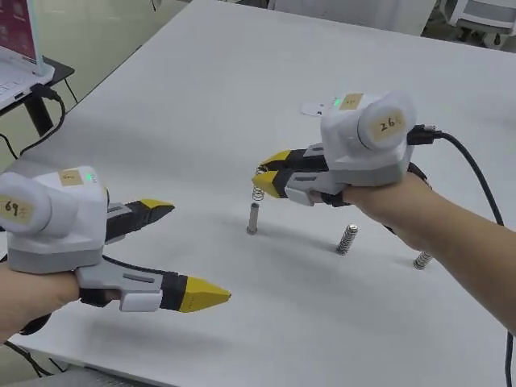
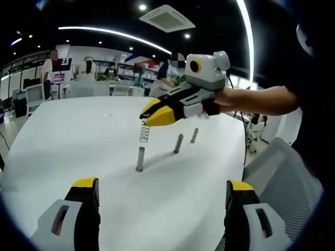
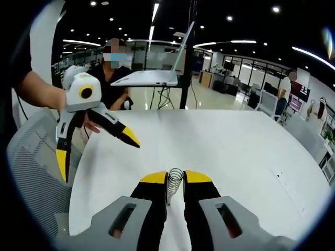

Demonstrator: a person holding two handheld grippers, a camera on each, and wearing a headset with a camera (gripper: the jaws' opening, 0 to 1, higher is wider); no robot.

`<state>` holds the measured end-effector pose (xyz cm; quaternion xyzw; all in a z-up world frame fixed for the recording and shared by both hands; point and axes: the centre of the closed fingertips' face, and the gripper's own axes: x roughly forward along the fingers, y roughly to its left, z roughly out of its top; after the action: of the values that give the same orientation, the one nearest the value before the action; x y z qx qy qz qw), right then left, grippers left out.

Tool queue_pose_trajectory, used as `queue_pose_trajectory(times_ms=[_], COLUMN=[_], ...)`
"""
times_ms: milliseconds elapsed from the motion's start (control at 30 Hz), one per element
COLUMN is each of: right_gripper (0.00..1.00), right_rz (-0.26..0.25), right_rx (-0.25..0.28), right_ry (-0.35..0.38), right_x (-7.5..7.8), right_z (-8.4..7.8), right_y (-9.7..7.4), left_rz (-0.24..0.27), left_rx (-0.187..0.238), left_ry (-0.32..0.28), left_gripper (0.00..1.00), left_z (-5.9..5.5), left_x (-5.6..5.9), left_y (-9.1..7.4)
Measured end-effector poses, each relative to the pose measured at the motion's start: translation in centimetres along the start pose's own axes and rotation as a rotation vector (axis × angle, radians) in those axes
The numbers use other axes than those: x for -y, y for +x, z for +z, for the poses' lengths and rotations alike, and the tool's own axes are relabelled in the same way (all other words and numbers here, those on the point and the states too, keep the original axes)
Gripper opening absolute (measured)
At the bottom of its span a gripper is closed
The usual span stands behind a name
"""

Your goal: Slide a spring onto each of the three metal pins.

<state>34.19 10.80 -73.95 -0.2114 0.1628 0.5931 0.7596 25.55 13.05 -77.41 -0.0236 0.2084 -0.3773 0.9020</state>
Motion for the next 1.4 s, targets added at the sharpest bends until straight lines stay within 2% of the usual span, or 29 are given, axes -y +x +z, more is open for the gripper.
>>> queue_pose_trajectory(times_ms=[1400], right_gripper=[0.09], right_rz=[0.017], right_rx=[-0.036], right_ry=[0.013], right_x=[-0.3], right_z=[-1.6], right_y=[1.2], left_rz=[-0.002], left_rx=[-0.005], left_ry=[-0.017], left_gripper=[0.97], left_z=[-0.6], left_x=[0.0], left_y=[-0.3])
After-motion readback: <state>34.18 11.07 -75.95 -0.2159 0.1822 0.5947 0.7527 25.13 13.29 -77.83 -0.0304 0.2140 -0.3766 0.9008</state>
